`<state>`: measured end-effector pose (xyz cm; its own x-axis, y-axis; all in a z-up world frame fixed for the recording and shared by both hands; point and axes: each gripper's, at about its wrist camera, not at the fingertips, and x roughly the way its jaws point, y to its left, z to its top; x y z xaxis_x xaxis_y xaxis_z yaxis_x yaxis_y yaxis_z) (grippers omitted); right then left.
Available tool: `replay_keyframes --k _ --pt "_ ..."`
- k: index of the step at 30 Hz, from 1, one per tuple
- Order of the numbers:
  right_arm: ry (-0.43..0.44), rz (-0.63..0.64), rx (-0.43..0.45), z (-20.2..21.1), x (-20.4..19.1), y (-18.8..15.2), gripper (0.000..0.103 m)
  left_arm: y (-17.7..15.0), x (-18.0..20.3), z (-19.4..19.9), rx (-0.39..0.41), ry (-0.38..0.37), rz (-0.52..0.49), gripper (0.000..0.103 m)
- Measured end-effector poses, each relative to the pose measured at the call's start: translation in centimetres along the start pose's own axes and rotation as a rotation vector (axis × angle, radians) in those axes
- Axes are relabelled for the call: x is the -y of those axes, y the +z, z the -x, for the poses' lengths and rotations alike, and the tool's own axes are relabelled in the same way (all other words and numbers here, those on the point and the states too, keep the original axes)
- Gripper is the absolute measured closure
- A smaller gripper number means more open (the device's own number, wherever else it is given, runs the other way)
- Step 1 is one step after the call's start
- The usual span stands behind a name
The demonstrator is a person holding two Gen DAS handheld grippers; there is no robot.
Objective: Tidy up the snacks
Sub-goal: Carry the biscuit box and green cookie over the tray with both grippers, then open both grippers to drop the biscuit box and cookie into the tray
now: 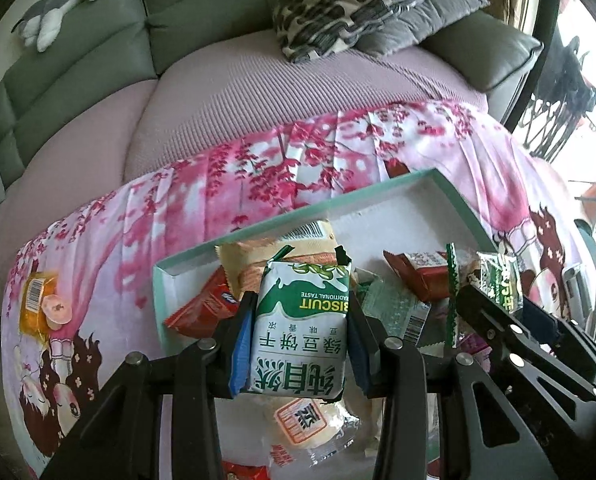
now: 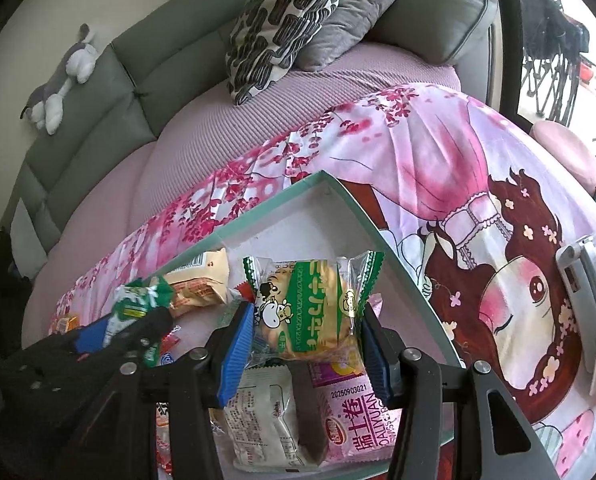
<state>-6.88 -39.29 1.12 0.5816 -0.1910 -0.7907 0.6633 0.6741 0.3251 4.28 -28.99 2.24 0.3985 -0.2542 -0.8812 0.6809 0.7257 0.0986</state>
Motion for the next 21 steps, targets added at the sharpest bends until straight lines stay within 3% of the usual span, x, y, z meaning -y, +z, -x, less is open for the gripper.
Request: replay_keyframes --k 18,21 --pt "-0.035 0.008 -0.024 -0.7 -0.2 0.0 0.047 -0.3 0.5 -2.0 -0.041 0.007 -0.014 0.060" --pt "-0.043 0.010 -0.023 -0.6 -0.2 0.1 0.047 -0.3 0.4 -1.7 -0.038 0.006 -0.010 0.055"
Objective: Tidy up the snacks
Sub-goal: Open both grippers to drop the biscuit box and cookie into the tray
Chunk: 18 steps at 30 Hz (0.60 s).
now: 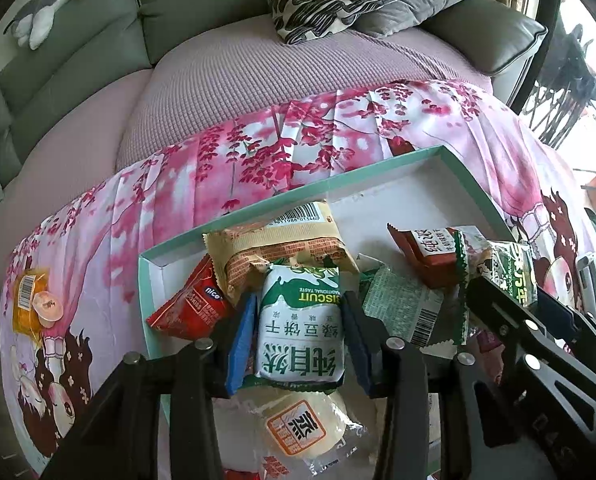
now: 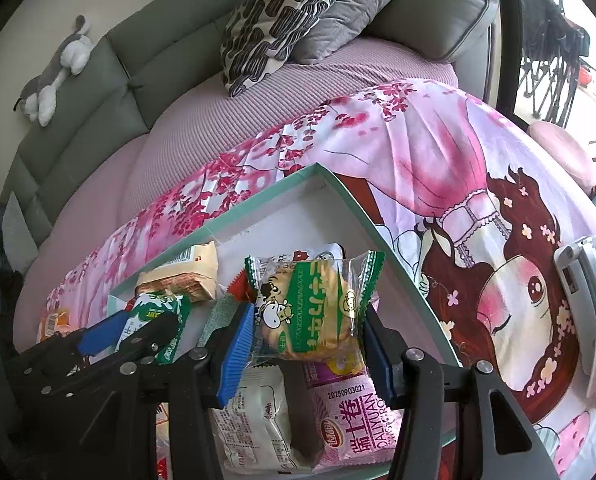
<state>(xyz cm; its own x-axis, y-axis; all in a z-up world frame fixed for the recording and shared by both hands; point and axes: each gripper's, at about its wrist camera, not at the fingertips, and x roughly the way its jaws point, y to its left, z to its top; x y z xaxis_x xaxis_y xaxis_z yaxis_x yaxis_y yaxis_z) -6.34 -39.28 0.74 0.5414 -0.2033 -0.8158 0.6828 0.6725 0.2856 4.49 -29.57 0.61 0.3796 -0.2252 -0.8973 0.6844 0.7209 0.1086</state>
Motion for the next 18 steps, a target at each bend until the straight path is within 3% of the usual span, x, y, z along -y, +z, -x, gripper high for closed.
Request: replay_keyframes --k 3,13,18 --pt "-0.010 -0.002 0.007 0.3 0.1 0.1 0.047 0.0 -0.2 0.7 0.012 0.003 0.004 0.048" --pt "-0.038 0.014 0.000 0.3 -0.2 0.1 0.046 -0.3 -2.0 2.5 0.048 0.019 0.049 0.044" --pt "-0.047 0.041 0.009 0.6 -0.8 0.2 0.036 -0.3 -3.6 2.9 0.069 0.063 0.107 0.037"
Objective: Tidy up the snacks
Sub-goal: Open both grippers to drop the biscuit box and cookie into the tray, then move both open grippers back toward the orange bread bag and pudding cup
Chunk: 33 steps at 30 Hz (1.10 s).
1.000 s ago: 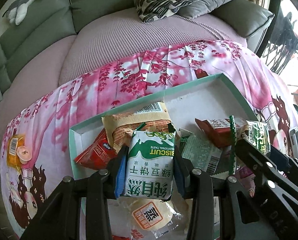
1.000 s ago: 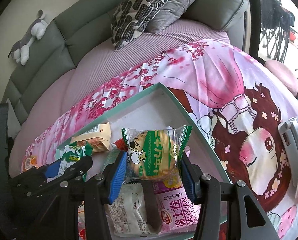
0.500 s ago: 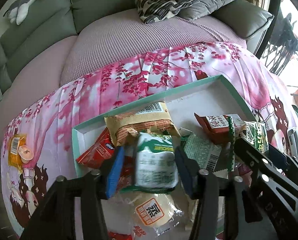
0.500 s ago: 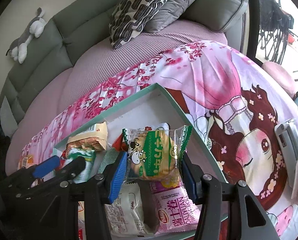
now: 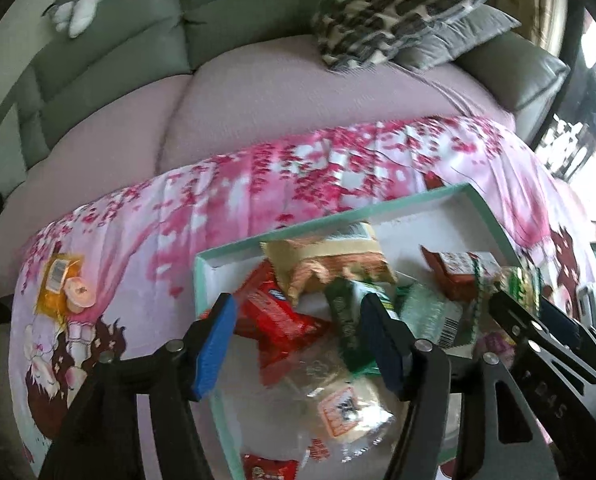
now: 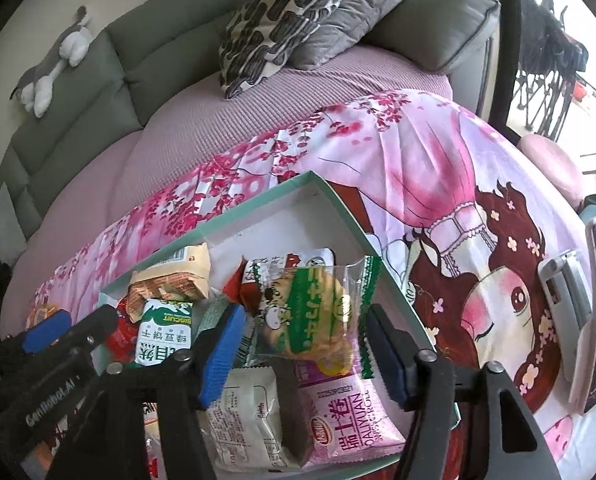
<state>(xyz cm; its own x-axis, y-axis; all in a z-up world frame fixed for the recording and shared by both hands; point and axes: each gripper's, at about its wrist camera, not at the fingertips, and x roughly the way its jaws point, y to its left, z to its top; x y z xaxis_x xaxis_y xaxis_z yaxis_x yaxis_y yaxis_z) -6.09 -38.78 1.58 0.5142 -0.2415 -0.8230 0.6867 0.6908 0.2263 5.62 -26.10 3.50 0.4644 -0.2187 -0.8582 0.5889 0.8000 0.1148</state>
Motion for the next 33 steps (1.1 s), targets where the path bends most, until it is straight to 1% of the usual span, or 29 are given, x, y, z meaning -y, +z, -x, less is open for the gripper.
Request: replay_keyframes --k 3,4,5,6,7,9,10,11,12,18,21,23,29,33 --pt "0.001 0.021 -0.006 -0.1 -0.5 0.0 0.032 -0.1 -1.2 -0.2 -0.001 0.026 0.043 0.037" --pt "-0.002 0.031 -0.008 -0.1 -0.7 -0.1 0.032 -0.1 -1.6 -0.3 -0.002 0.035 0.061 0.035" --pt "-0.005 0.036 -0.009 -0.2 -0.7 -0.1 0.032 -0.2 -2.0 -0.4 -0.006 0.045 0.079 0.031" --pt "-0.009 0.042 -0.009 -0.2 -0.8 -0.1 0.032 -0.3 -2.5 -0.6 -0.009 0.056 0.099 0.022" --pt "-0.011 0.045 -0.010 -0.2 -0.9 -0.1 0.032 -0.3 -2.8 -0.7 -0.007 0.062 0.111 0.020" --pt "-0.016 0.049 -0.012 -0.3 -0.9 -0.1 0.031 -0.5 -3.4 -0.7 -0.004 0.077 0.127 0.020" --pt "-0.020 0.051 -0.015 -0.4 -1.0 -0.2 0.028 -0.5 -3.6 -0.8 -0.005 0.085 0.130 0.020" --pt "-0.022 0.053 -0.018 -0.5 -1.0 -0.2 0.020 -0.6 -3.8 -0.9 -0.005 0.096 0.131 0.020" --pt "-0.024 0.056 -0.019 -0.5 -1.1 -0.2 0.018 -0.6 -3.8 -0.9 -0.002 0.105 0.132 0.019" --pt "-0.026 0.079 -0.030 -0.8 -1.6 -0.3 0.017 -1.0 -4.6 -1.3 0.008 0.142 0.163 0.007" --pt "-0.030 0.089 -0.027 -0.7 -1.9 -0.3 0.014 -1.1 -4.8 -1.4 0.011 0.158 0.168 0.007" --pt "-0.032 0.097 -0.021 -0.7 -2.1 -0.3 0.000 -1.2 -5.2 -1.5 0.010 0.165 0.179 0.007" --pt "-0.047 0.109 -0.022 -0.8 -2.4 -0.3 0.000 -1.5 -6.1 -1.9 0.006 0.182 0.207 0.006" --pt "-0.049 0.113 -0.023 -0.9 -2.6 -0.3 0.000 -1.7 -6.7 -2.0 0.010 0.174 0.229 0.005"
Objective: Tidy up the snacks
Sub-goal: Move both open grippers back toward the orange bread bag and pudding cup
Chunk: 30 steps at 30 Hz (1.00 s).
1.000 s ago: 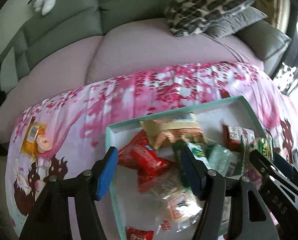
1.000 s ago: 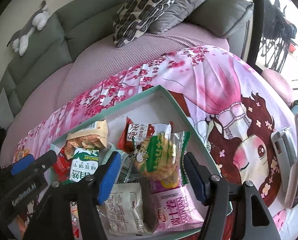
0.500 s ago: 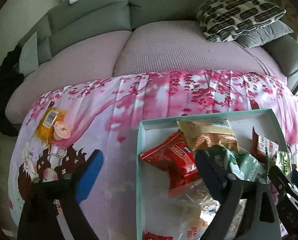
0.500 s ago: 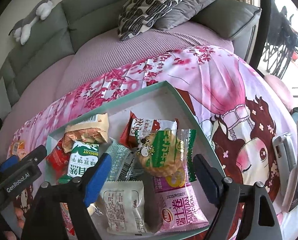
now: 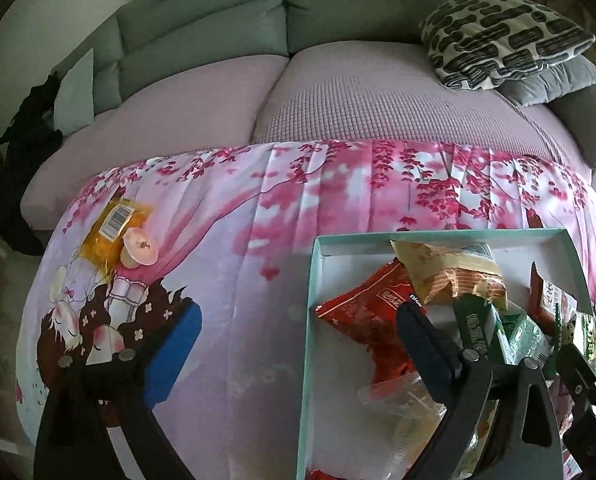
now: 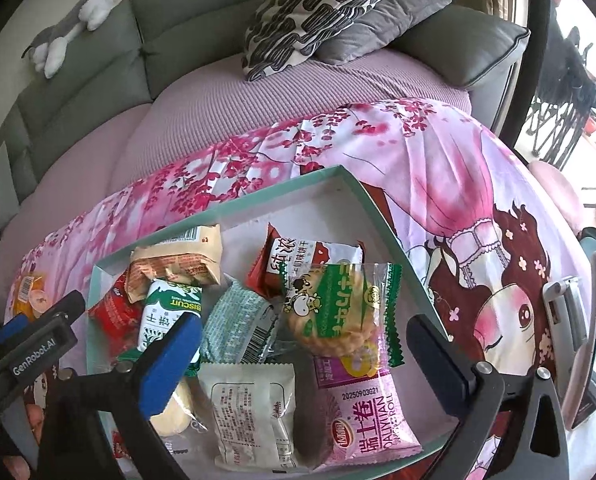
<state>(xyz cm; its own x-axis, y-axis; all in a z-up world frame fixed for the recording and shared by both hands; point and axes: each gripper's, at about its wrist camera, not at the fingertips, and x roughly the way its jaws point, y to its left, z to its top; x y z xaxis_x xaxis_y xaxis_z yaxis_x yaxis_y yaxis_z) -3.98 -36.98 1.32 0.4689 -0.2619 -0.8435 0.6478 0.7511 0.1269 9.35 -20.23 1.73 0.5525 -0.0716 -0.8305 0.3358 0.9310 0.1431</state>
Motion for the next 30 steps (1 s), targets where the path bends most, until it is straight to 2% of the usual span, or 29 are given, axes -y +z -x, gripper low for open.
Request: replay_keyframes --k 8,14,21,30 --pt "-0.004 0.022 0.016 0.5 -1.2 0.1 0.000 -0.1 -1.6 -0.3 0.004 -0.024 0.034 0.005" --pt "0.004 0.060 0.025 0.8 -2.9 0.2 0.000 -0.2 -3.3 -0.5 -0.002 -0.003 0.029 0.005" --pt "0.031 0.079 0.050 1.6 -5.3 0.3 0.000 -0.3 -6.6 -0.6 0.001 0.012 0.061 0.005" --pt "0.065 0.189 0.056 2.0 -10.3 -0.5 0.000 -0.5 -11.6 0.1 0.019 0.059 0.096 0.005"
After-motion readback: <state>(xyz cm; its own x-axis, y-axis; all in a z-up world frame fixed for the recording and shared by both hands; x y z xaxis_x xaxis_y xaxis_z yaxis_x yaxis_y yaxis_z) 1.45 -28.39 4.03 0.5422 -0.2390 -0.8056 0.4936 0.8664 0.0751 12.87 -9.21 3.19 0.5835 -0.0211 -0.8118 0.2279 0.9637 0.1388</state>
